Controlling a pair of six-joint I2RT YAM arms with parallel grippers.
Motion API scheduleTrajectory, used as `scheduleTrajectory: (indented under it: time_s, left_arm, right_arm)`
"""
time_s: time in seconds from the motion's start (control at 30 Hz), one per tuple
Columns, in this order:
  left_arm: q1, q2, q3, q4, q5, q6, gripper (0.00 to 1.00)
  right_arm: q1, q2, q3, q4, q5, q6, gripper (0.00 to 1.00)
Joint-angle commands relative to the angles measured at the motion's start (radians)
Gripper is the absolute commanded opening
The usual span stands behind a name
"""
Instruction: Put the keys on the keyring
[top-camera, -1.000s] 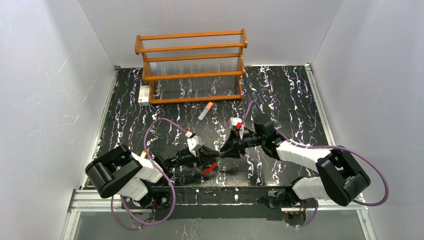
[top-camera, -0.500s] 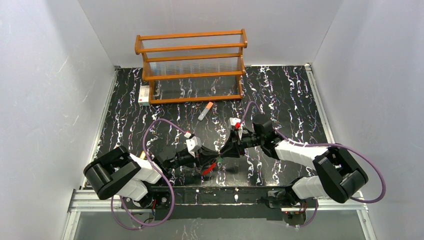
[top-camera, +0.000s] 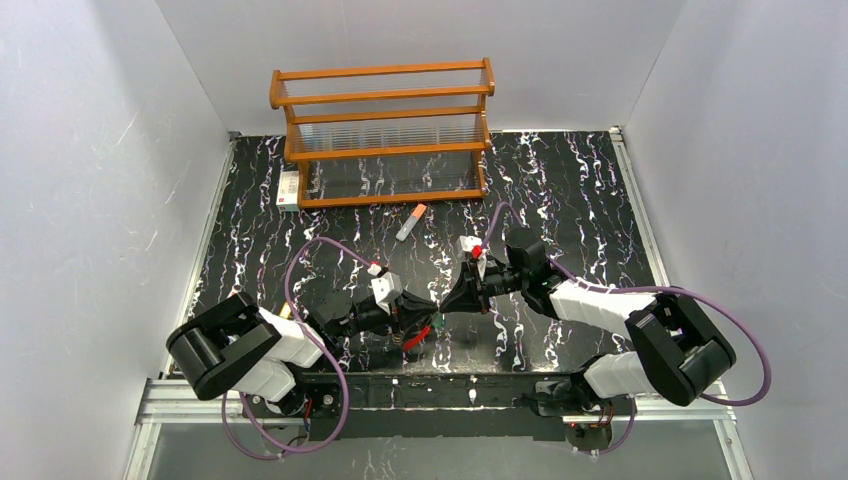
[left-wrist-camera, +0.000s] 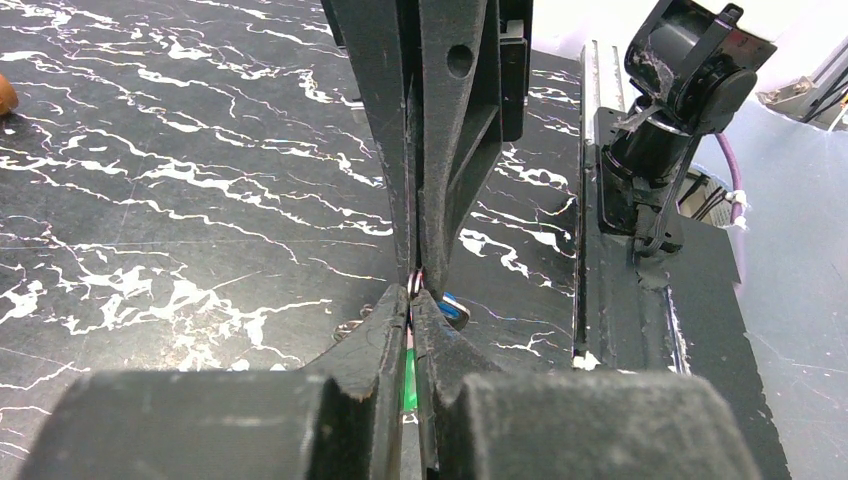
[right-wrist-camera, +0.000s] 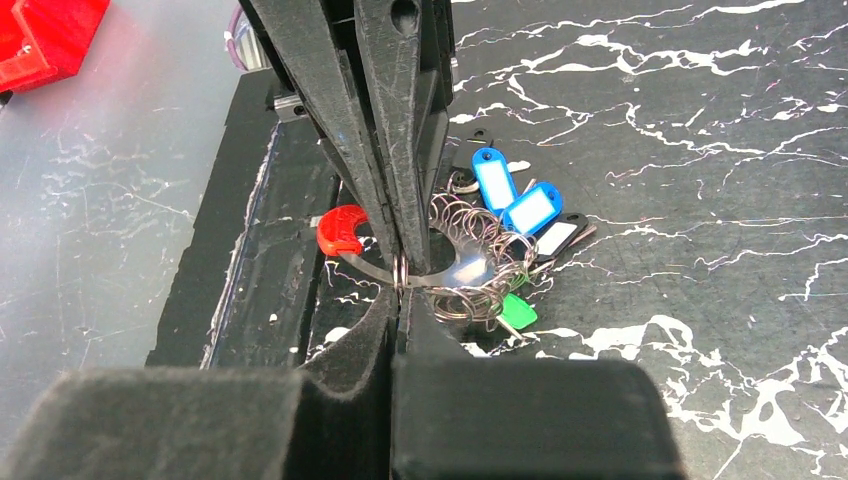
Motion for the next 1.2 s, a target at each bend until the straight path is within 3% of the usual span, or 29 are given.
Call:
scheduleTrajectory:
  time_s: [0.0, 0.13, 0.27, 0.63, 0.8, 1.17]
  left_arm:
    - [-0.005, -0.041, -0.012, 0.04, 0.001, 0.026, 0.07]
    - [-0.005, -0.062, -0.022, 0.013, -0.023, 0.061, 0.23]
    - [-0.005, -0.096, -0.021, -0.055, -0.045, 0.106, 0.32]
    - [-0.005, -0.143, 0.032, -0.293, -0.026, 0.242, 0.35]
    - [-0.005, -0.112, 0.05, -0.319, 0.017, 0.242, 0.35]
    - [-0.009, -0.028, 0.091, -0.328, 0.075, 0.227, 0.3]
  right_arm:
    - [-0.002, 0.001, 0.041, -0.061, 0.005, -0.054, 0.01]
    - [0.0, -0.01, 0.097, -0.254, 0.053, -0.158, 0.01]
    - [0.016, -0.004, 0.168, -0.478, 0.129, -0.249, 0.01]
    - [0.117, 0.107, 0.327, -0.809, 0.344, -0.354, 0.01]
    - [0.163, 0.153, 0.377, -0.875, 0.453, -0.387, 0.01]
    - [0.173, 0.139, 0.376, -0.793, 0.369, -0.324, 0.01]
